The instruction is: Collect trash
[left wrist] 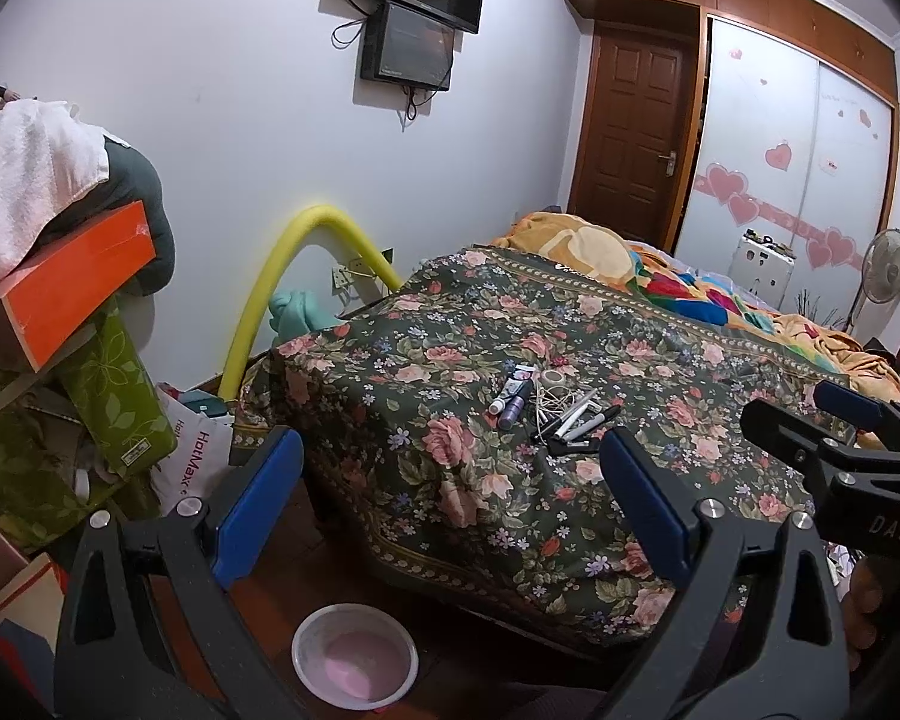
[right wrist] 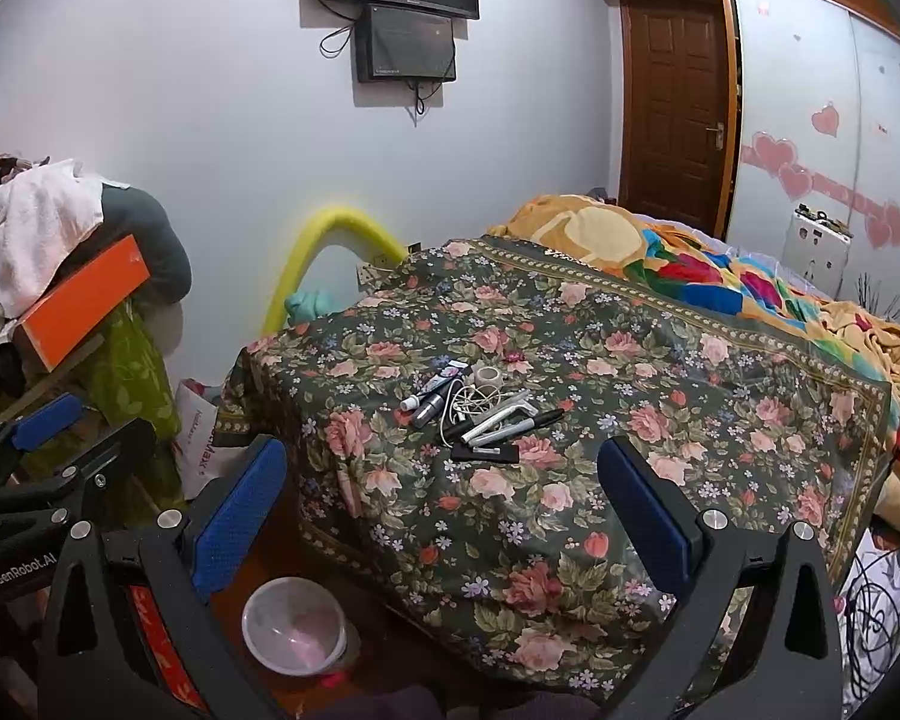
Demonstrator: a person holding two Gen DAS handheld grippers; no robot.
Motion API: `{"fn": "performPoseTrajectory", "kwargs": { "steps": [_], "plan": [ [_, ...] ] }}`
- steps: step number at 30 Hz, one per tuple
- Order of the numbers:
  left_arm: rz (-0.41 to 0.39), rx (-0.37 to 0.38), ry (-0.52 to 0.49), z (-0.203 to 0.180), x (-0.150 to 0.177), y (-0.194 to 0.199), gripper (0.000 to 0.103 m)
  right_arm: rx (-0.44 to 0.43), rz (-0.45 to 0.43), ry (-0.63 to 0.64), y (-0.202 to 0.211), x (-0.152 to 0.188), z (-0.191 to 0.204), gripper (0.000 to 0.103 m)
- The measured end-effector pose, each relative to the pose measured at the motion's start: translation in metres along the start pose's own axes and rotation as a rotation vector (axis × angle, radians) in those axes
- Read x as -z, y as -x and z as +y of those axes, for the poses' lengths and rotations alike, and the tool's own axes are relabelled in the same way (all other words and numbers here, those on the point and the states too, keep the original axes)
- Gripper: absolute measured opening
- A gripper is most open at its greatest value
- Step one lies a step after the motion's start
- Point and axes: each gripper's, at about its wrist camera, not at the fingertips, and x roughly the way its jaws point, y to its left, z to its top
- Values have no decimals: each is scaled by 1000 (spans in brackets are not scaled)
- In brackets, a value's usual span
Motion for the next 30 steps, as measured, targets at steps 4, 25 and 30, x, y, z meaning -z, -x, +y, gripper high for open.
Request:
{"fn": "performPoseTrajectory", "kwargs": {
  "steps": [4, 25, 30],
  "plan": [
    [0, -2, -2, 0, -1, 0, 100, -3, -5, 5, 0, 0, 1, 103],
    [2, -7, -4, -1, 1, 0, 100, -7, -4, 12, 2, -1, 1, 103],
    [0, -5, -4, -1, 0, 0, 100, -6, -5, 12, 2, -1, 1, 103]
  ]
}}
